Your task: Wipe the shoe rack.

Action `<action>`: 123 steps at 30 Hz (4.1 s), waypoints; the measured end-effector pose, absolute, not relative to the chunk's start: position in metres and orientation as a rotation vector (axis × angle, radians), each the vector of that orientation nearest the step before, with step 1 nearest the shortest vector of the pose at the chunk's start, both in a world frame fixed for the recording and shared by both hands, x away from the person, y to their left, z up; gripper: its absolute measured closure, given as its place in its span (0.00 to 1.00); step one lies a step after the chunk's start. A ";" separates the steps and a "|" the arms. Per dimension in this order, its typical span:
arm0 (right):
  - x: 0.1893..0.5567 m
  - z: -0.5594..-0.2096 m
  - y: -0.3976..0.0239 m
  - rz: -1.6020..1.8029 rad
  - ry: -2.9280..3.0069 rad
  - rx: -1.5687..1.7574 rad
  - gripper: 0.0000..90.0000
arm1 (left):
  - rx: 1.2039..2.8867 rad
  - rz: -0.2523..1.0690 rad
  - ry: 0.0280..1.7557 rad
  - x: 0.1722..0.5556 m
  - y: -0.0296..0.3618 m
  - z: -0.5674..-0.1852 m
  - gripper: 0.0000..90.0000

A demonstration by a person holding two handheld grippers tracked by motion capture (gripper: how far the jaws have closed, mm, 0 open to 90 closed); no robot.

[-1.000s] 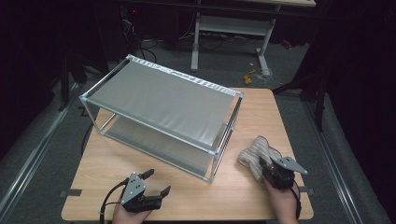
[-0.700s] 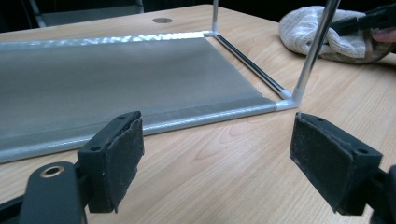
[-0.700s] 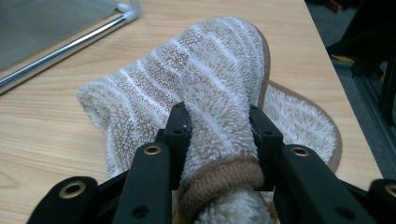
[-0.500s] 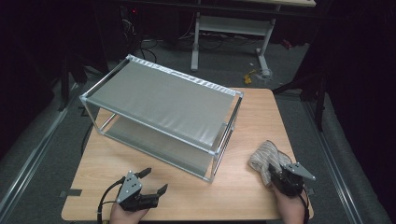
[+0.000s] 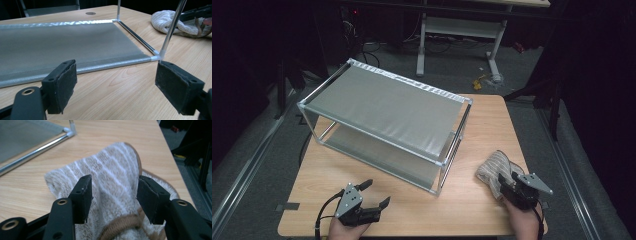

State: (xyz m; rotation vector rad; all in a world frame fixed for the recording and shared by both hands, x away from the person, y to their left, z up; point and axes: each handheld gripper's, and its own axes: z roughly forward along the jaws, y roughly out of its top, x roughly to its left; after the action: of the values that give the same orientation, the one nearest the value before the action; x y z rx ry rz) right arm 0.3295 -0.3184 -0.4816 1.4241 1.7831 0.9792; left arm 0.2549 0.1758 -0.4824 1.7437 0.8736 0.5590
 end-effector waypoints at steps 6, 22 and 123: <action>0.326 -0.474 -0.315 0.990 1.761 1.390 0.48 | 1.748 0.558 0.869 0.255 0.175 -0.482 0.20; 0.312 -0.449 -0.280 1.119 1.773 1.258 0.39 | 1.743 0.578 0.885 0.252 0.181 -0.482 0.20; 0.308 -0.452 -0.265 1.255 1.846 1.146 0.90 | 1.624 0.750 1.130 0.268 0.255 -0.454 0.28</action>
State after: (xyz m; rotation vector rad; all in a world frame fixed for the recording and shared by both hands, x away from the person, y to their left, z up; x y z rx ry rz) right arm 0.3081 -0.2645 -0.4523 1.1462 1.8463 1.2553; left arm 0.2676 0.2552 -0.4542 1.6244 1.1298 0.7499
